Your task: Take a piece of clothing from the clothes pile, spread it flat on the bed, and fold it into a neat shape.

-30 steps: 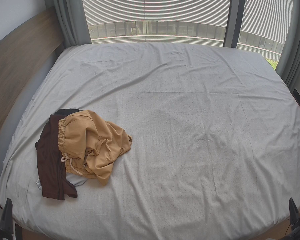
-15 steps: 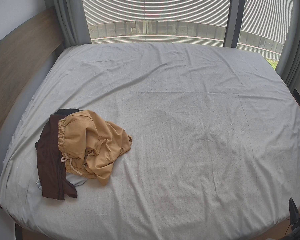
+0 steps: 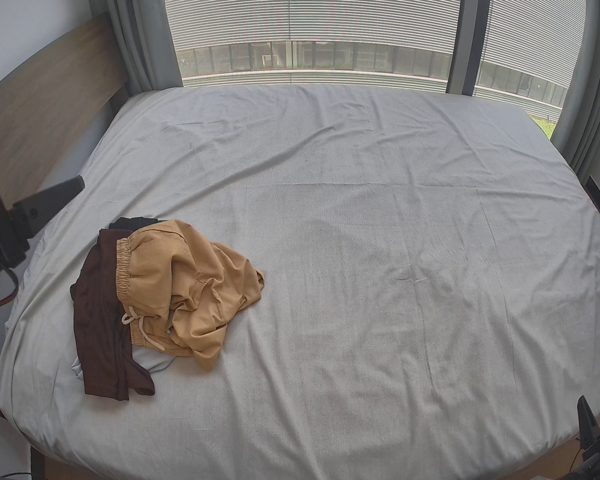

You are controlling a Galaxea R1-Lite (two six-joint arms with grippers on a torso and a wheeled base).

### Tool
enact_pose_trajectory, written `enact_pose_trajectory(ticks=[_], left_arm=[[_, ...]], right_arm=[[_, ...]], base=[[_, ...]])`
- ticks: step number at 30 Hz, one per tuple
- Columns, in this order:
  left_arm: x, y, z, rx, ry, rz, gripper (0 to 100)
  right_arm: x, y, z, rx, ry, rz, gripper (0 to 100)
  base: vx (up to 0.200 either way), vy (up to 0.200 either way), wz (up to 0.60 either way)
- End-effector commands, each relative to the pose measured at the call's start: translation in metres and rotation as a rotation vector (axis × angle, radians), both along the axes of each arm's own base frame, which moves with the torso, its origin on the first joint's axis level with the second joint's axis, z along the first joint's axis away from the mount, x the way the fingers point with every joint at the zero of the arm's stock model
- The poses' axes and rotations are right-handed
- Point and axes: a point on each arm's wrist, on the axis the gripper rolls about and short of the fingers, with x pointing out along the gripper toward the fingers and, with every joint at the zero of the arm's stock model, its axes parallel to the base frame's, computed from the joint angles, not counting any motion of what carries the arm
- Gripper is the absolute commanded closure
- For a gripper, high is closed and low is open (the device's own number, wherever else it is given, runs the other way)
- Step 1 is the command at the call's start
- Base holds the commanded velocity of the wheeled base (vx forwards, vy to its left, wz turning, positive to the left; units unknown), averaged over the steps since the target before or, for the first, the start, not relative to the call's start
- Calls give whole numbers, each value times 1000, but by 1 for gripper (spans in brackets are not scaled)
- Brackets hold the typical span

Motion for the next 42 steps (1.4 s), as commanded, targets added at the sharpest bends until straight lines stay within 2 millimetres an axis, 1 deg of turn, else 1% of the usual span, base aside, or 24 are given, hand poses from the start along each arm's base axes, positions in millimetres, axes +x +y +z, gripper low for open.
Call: enact_pose_trajectory(ticks=[1, 2, 5, 8, 16, 22, 27, 30, 31, 33, 35, 36, 42], left_arm=[[37, 4, -25, -10, 106, 51, 0], [43, 6, -27, -11, 107, 55, 0], [53, 11, -34, -20, 104, 56, 0], [56, 16, -38, -27, 102, 52, 0], [59, 22, -41, -65, 127, 20, 0], [71, 28, -49, -124, 186, 3, 0], [89, 30, -62, -125, 228, 12, 0], [105, 31, -76, -131, 256, 17, 0], [107, 31, -77, -132, 260, 18, 0], [118, 38, -86, -147, 267, 46, 0], [121, 41, -88, -150, 265, 55, 0], [129, 50, -95, -159, 267, 81, 0], [138, 67, -111, -194, 312, 68, 0]], right_arm=[[1, 0, -5, 0, 10, 0, 0], [1, 0, -5, 2, 12, 0, 0], [1, 0, -5, 0, 10, 0, 0], [1, 0, -5, 0, 10, 0, 0], [1, 0, -5, 0, 10, 0, 0], [1, 0, -5, 0, 12, 0, 0], [1, 0, -5, 0, 12, 0, 0], [1, 0, -5, 0, 10, 0, 0], [1, 0, -5, 0, 10, 0, 0], [1, 0, -5, 2, 10, 0, 0], [1, 0, -5, 0, 10, 0, 0], [1, 0, -5, 0, 10, 0, 0], [1, 0, -5, 0, 12, 0, 0]], base=[[0, 0, 0], [0, 0, 0], [0, 0, 0], [0, 0, 0], [0, 0, 0], [0, 0, 0], [0, 0, 0], [0, 0, 0], [0, 0, 0], [0, 0, 0], [0, 0, 0], [0, 0, 0], [0, 0, 0]])
